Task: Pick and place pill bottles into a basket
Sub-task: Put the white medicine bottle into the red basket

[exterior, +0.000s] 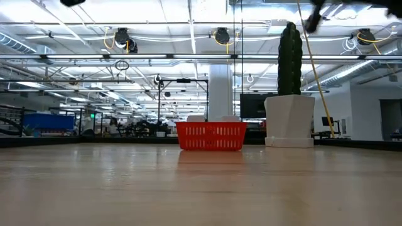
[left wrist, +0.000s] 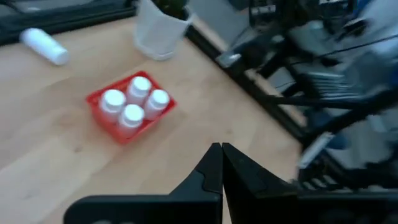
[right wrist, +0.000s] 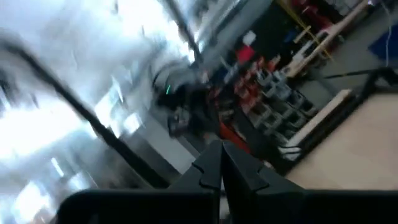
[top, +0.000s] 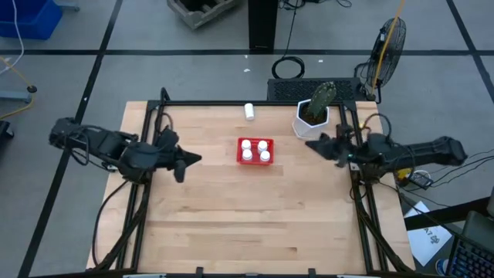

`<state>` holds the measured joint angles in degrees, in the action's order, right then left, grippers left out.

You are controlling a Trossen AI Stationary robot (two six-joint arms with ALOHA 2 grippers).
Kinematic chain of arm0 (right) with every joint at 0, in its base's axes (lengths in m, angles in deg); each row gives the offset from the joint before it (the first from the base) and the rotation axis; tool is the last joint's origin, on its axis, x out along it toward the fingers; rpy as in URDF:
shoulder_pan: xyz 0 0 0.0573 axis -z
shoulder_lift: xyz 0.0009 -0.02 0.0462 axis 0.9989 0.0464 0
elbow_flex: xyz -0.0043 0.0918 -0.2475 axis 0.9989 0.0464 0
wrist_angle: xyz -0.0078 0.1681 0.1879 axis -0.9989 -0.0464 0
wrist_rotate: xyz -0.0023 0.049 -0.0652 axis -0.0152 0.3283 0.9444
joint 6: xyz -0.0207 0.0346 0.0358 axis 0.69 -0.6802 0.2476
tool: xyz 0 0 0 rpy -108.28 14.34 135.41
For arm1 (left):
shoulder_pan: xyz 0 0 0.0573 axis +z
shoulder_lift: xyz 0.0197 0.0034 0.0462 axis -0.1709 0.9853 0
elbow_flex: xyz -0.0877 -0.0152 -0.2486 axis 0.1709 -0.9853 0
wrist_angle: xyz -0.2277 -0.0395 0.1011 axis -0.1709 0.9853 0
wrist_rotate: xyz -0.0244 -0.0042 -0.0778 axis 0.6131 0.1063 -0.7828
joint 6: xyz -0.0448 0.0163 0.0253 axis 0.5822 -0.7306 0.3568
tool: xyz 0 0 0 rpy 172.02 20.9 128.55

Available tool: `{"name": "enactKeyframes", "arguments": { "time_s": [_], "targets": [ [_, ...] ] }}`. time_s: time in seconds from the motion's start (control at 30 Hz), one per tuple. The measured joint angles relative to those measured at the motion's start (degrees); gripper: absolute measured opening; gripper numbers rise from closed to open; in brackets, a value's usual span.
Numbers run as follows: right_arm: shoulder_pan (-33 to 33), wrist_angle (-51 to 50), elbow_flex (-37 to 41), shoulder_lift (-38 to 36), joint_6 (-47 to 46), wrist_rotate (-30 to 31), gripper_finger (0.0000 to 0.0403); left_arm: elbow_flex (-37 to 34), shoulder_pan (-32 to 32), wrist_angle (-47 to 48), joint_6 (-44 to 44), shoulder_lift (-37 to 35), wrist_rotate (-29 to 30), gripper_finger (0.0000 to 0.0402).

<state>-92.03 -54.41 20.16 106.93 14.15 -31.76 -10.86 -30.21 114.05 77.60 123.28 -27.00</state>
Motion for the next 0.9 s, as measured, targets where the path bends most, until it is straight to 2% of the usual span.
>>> {"name": "enactKeyframes", "arguments": {
  "time_s": [0.13, 0.3, 0.43, 0.57, 0.73, 0.9],
  "targets": [
    [-2.02, -13.00, -18.51, 16.46, 14.34, -0.51, 0.0004, -9.53, -1.77, -11.20, -5.02, -7.37, -0.55, 0.0010],
    [-0.36, -34.09, -40.57, 35.03, 21.58, -0.37, 0.0012, -14.71, -4.73, -12.59, -7.59, -14.90, 4.66, 0.0004],
    [0.97, -45.33, -57.03, 47.43, 28.14, 0.93, 0.0049, -18.00, -7.09, -12.56, -7.84, -20.31, 7.14, 0.0016],
    [2.30, -54.96, -71.57, 57.66, 36.32, 3.90, 0.0107, -20.49, -8.39, -12.18, -7.80, -24.95, 9.28, 0.0020],
    [5.27, -64.73, -84.07, 68.15, 40.68, 9.15, 0.0187, -22.19, -9.50, -10.21, -7.20, -28.32, 10.51, 0.0005],
    [9.45, -68.74, -89.03, 75.30, 34.05, 9.70, 0.0256, -22.46, -9.75, -9.26, -7.02, -29.52, 13.20, 0.0024]
  ]
}}
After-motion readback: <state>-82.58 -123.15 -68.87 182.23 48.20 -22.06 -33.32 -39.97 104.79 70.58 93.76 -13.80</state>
